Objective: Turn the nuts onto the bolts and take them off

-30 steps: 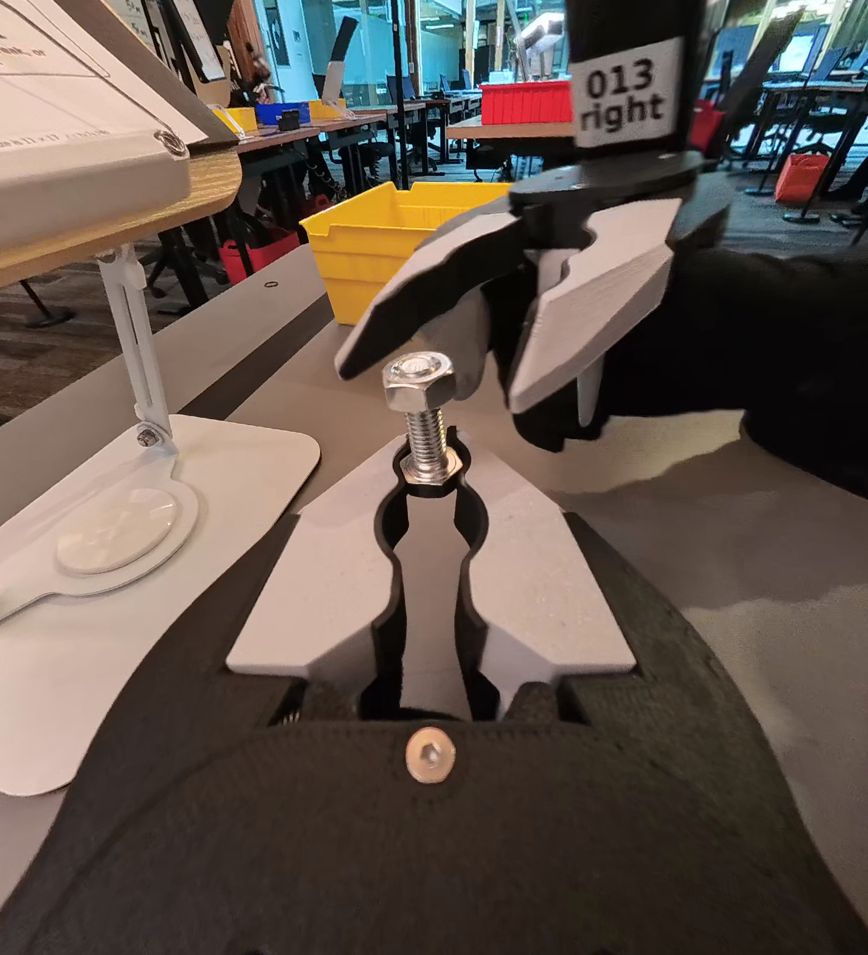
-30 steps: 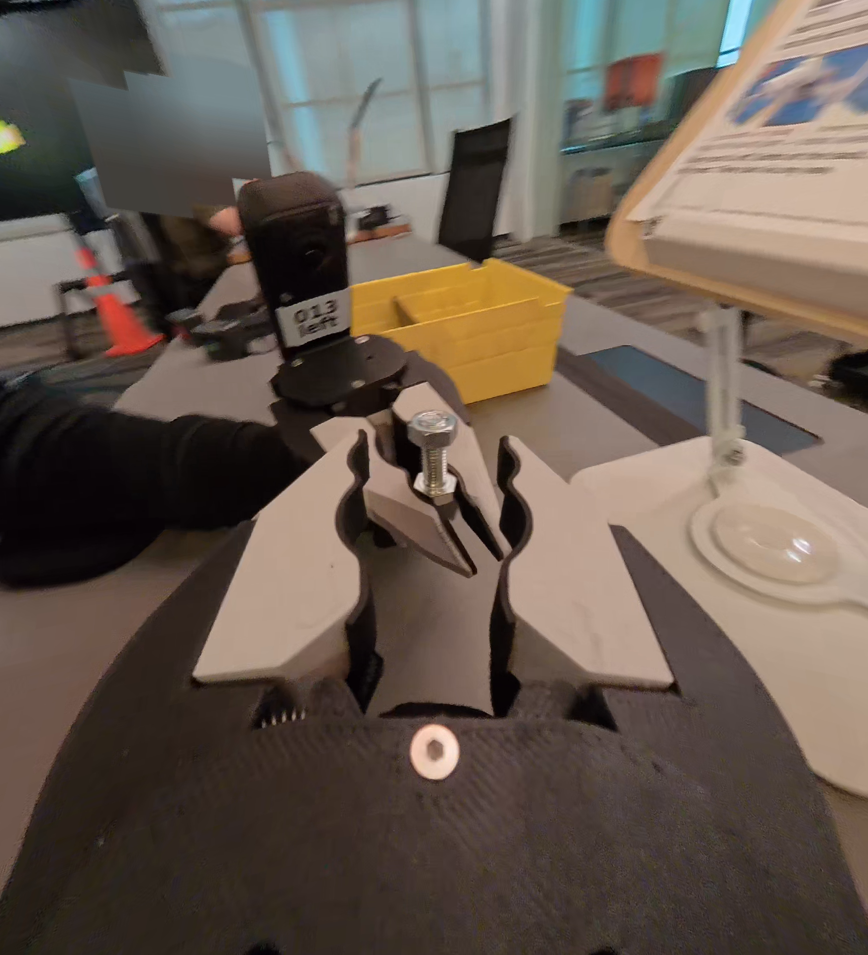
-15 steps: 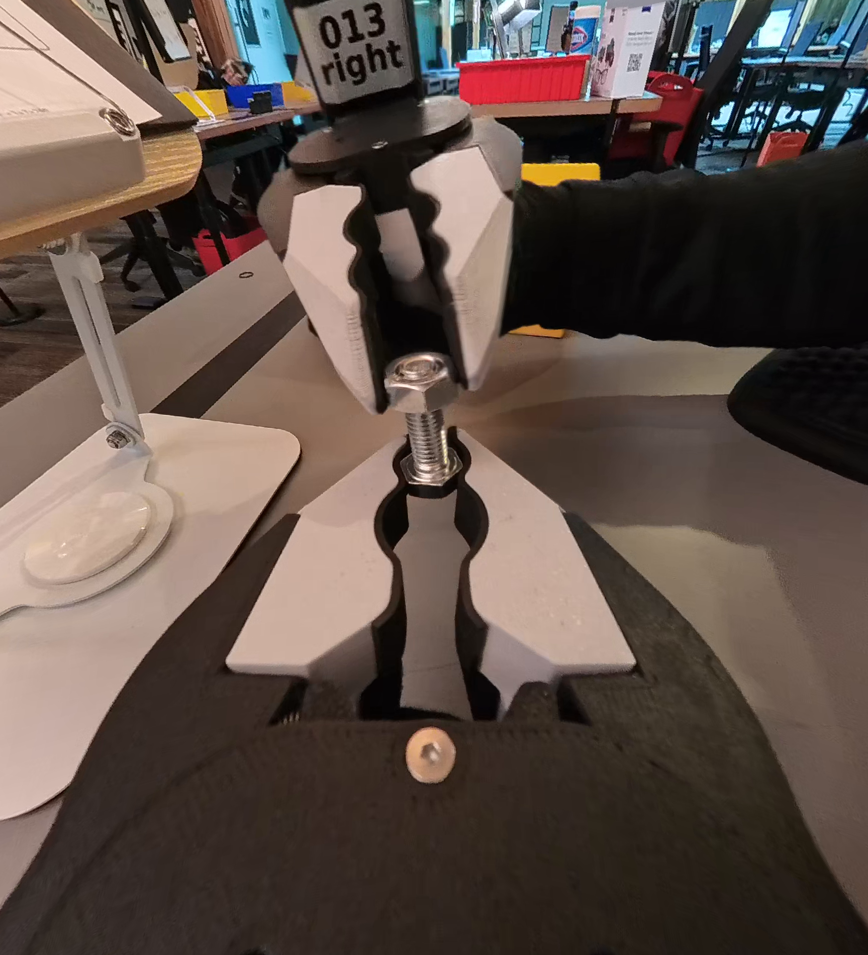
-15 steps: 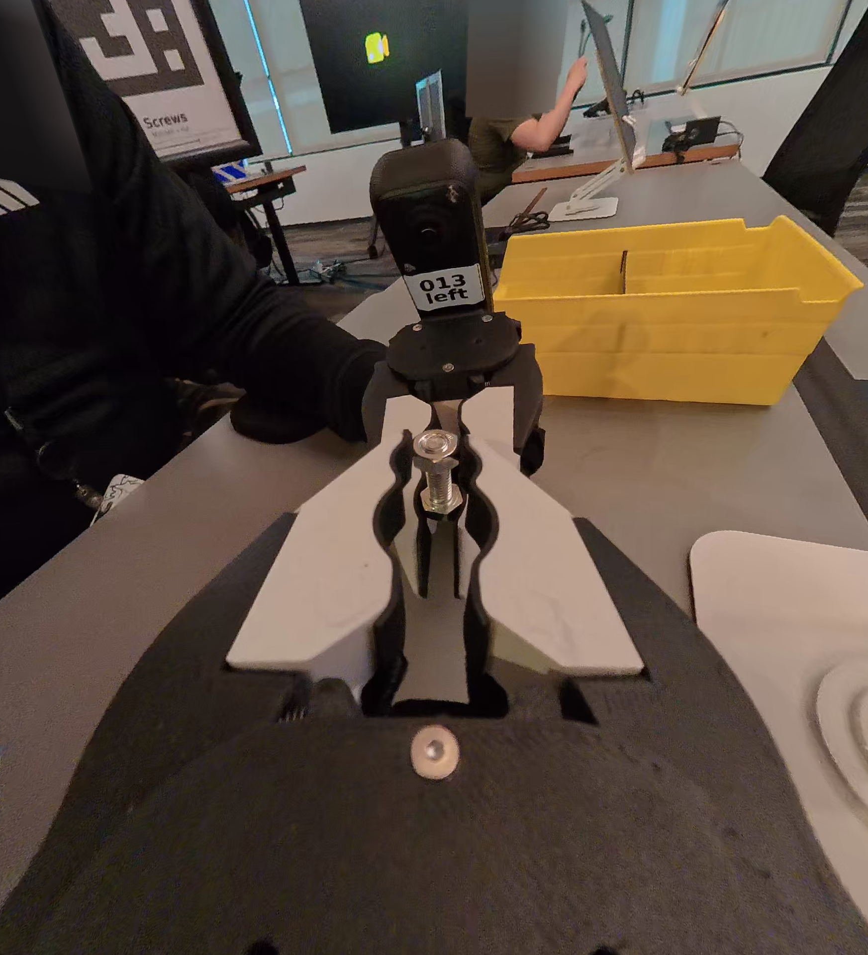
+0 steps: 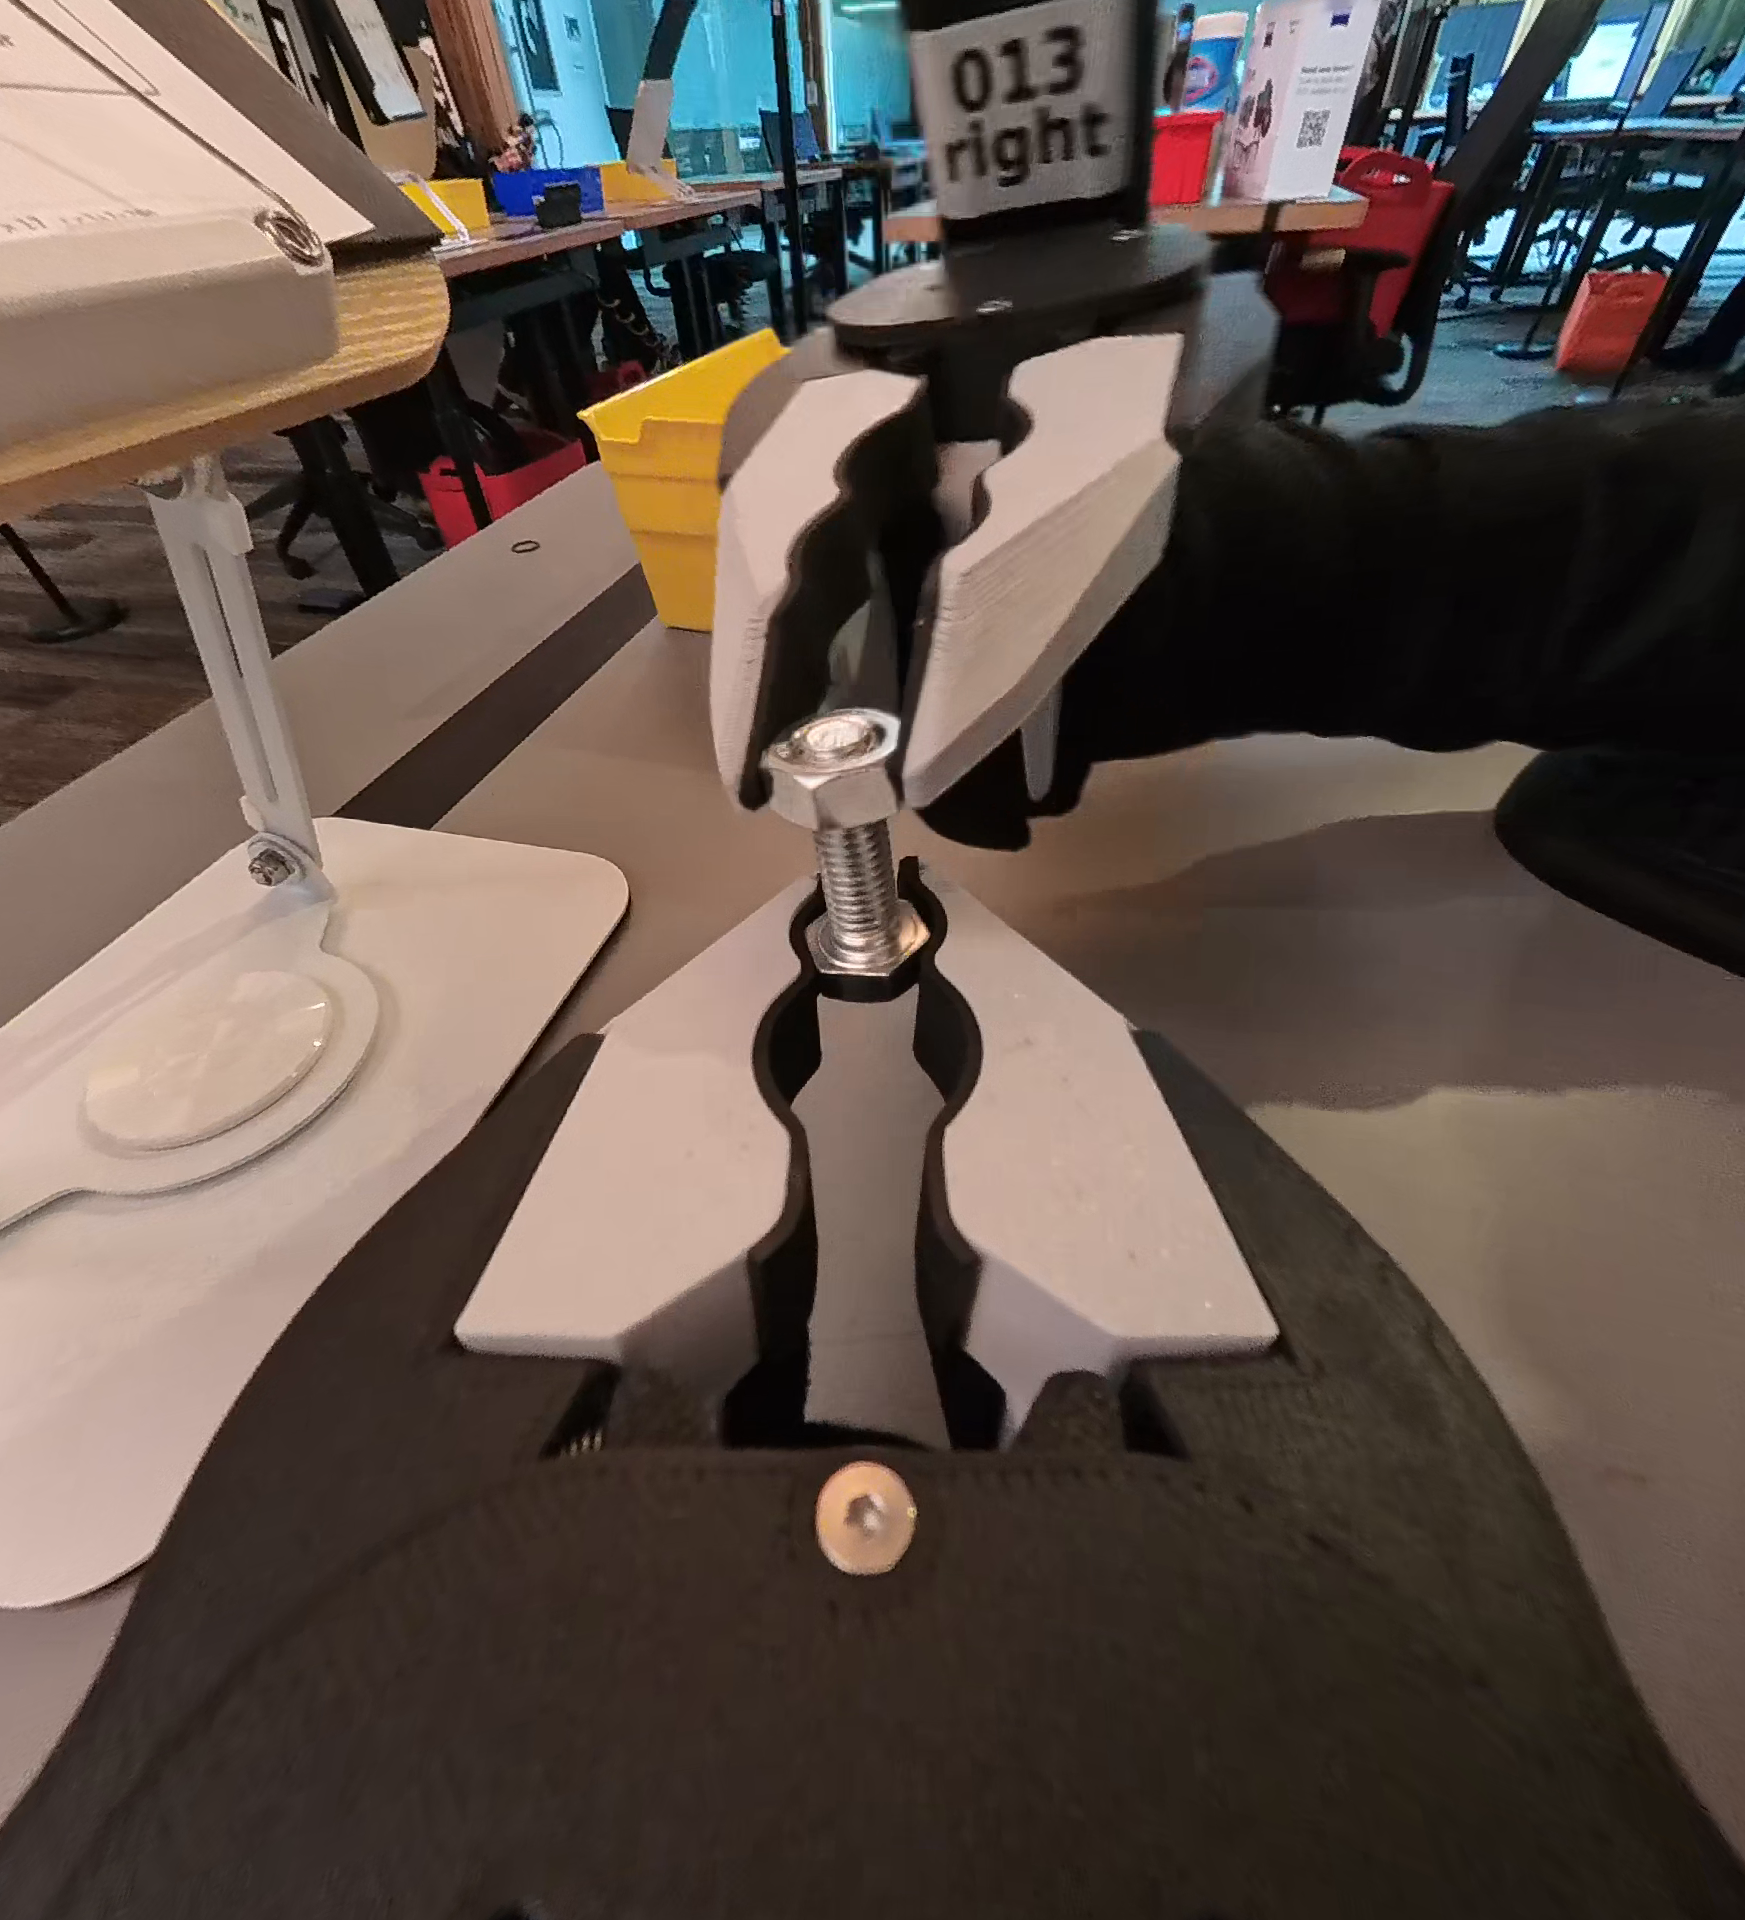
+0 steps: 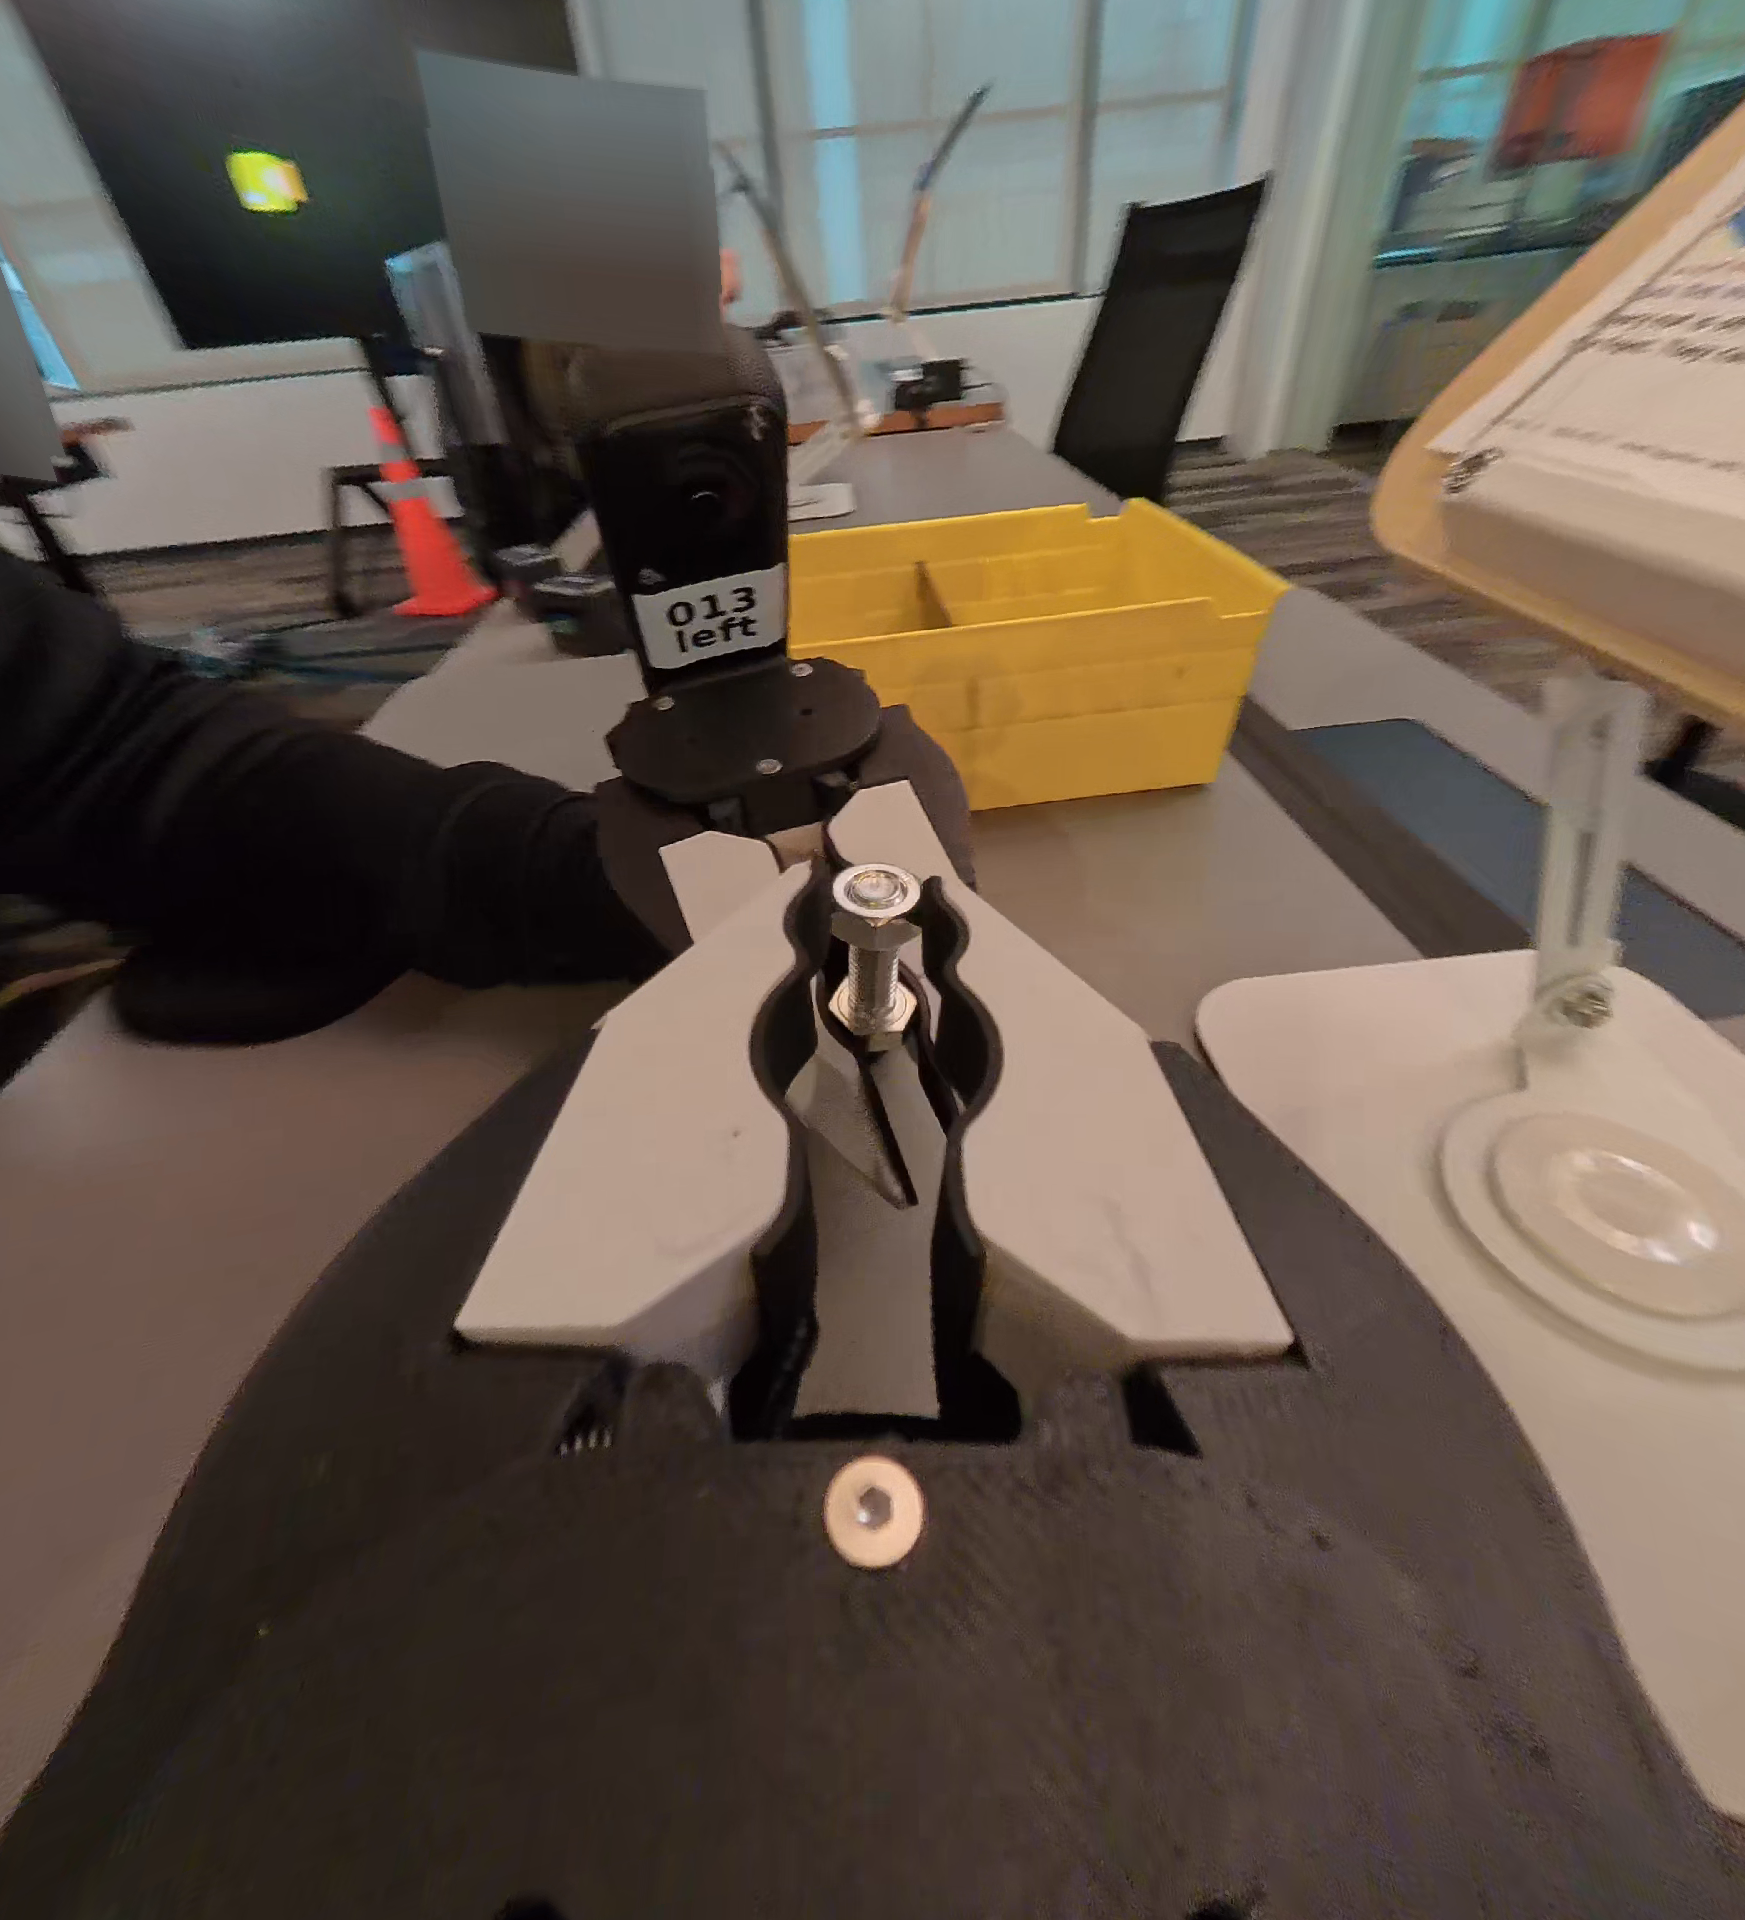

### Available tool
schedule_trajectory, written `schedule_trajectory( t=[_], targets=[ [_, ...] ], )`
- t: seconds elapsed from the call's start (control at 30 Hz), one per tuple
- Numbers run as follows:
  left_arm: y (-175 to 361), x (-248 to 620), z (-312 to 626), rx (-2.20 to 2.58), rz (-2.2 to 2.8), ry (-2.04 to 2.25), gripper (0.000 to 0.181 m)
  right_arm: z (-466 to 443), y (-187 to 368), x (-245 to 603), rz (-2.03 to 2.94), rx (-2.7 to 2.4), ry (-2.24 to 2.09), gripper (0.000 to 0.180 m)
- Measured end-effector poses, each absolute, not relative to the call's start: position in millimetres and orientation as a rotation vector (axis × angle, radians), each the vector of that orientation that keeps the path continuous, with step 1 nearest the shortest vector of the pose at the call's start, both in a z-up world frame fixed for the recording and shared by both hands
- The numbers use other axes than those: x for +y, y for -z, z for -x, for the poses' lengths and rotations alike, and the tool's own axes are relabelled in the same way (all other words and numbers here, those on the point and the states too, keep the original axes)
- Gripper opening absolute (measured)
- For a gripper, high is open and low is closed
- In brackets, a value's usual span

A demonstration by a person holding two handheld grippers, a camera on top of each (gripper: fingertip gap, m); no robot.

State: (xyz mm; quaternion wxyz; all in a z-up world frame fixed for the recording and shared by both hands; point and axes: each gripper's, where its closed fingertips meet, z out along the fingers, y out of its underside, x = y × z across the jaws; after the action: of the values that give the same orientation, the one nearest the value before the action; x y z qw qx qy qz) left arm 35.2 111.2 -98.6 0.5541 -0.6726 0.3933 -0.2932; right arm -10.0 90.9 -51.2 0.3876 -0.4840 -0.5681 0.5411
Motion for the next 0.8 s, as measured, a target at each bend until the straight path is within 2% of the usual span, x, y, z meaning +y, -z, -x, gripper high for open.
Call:
schedule_trajectory(
  t=[0.4,0.43,0.5,0.63,0.8],
  targets=[
    [103,111,-37,0.943,1.601,0.678,0.01,8,54,96,1.435,-0.934,-1.068,0.015],
    [103,111,-38,0.945,1.598,0.681,0.01,7,53,95,1.44,-0.935,-1.07,0.015],
    [101,110,-38,0.943,1.593,0.687,0.01,5,49,95,1.425,-0.96,-1.088,0.03],
    [100,110,-38,0.941,1.592,0.693,0.01,5,44,94,1.364,-1.11,-1.152,0.042],
    [101,109,-39,0.947,1.591,0.699,0.01,6,53,91,1.307,-1.388,-1.326,0.042]
  ],
)
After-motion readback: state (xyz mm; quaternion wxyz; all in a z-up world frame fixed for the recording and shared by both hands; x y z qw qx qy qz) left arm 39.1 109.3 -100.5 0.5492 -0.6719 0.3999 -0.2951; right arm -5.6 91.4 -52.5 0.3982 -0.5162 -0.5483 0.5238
